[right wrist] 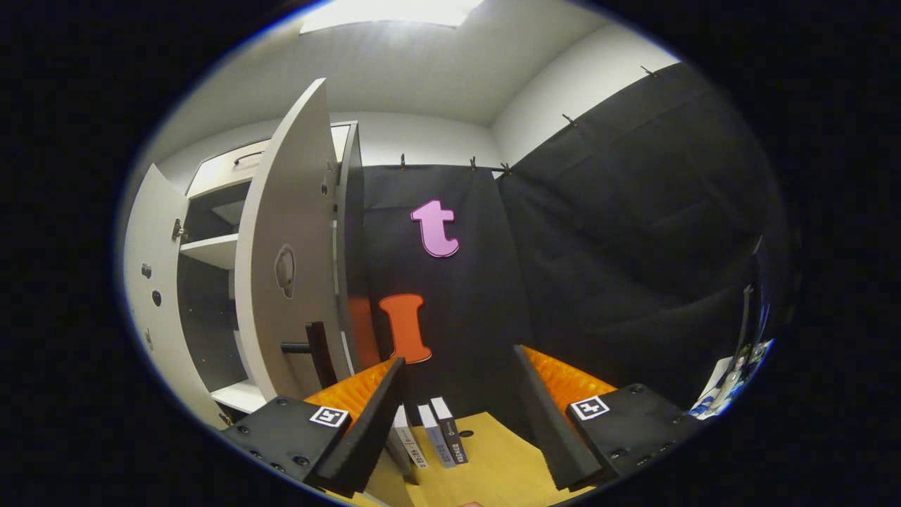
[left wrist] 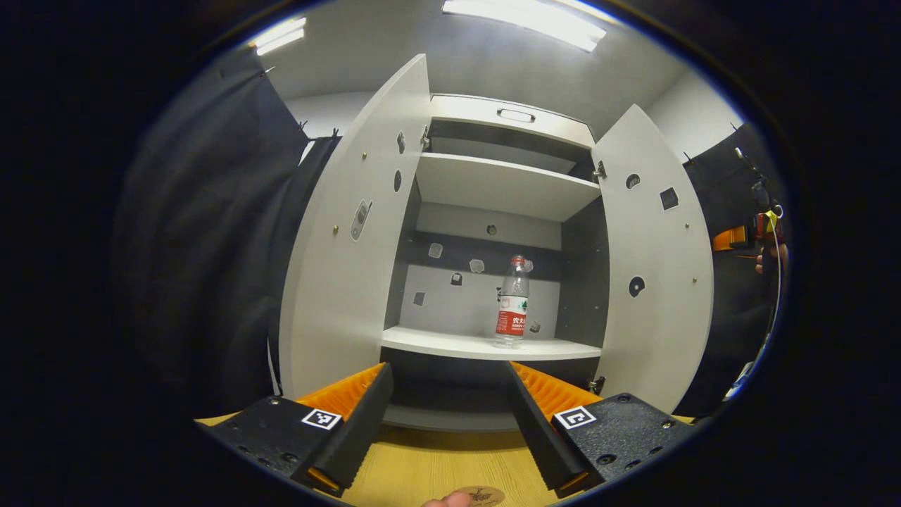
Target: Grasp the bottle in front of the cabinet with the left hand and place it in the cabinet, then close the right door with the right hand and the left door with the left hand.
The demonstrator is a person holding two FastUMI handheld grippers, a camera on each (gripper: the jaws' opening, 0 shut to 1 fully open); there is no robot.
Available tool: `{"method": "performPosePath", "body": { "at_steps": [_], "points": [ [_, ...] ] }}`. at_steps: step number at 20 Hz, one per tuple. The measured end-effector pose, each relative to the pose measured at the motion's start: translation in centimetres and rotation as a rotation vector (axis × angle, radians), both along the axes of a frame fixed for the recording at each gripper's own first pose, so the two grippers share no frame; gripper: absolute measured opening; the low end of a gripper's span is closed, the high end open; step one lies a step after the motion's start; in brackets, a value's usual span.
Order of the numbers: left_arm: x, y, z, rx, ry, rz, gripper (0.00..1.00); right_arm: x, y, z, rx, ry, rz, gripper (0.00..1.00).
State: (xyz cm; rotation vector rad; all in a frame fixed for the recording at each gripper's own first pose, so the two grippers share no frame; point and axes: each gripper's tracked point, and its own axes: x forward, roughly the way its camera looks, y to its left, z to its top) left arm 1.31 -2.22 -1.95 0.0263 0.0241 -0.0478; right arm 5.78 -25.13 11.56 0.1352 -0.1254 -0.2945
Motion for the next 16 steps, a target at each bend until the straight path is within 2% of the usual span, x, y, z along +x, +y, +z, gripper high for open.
{"method": "performPosePath", "body": {
  "at_steps": [2, 7, 12, 16],
  "points": [
    [0.2, 0.2, -0.3, -0.001, 0.008, 0.006, 0.97, 0.6, 0.7, -0.5, -0.001, 0.011, 0.012, 0.98],
    [0.5, 0.2, -0.7, -0.007, 0.016, 0.004, 0.95, 1.3, 2.4, -1.6, -0.012, 0.033, 0.042, 0.98],
    [0.9, 1.4, -0.4, -0.007, 0.004, 0.017, 0.95, 1.2, 3.1, -2.2, -0.034, 0.018, 0.024, 0.97],
    [1.6, 1.9, -0.5, -0.025, -0.001, 0.020, 0.95, 1.3, 5.2, -2.4, -0.032, 0.032, 0.078, 0.96]
  ]
}}
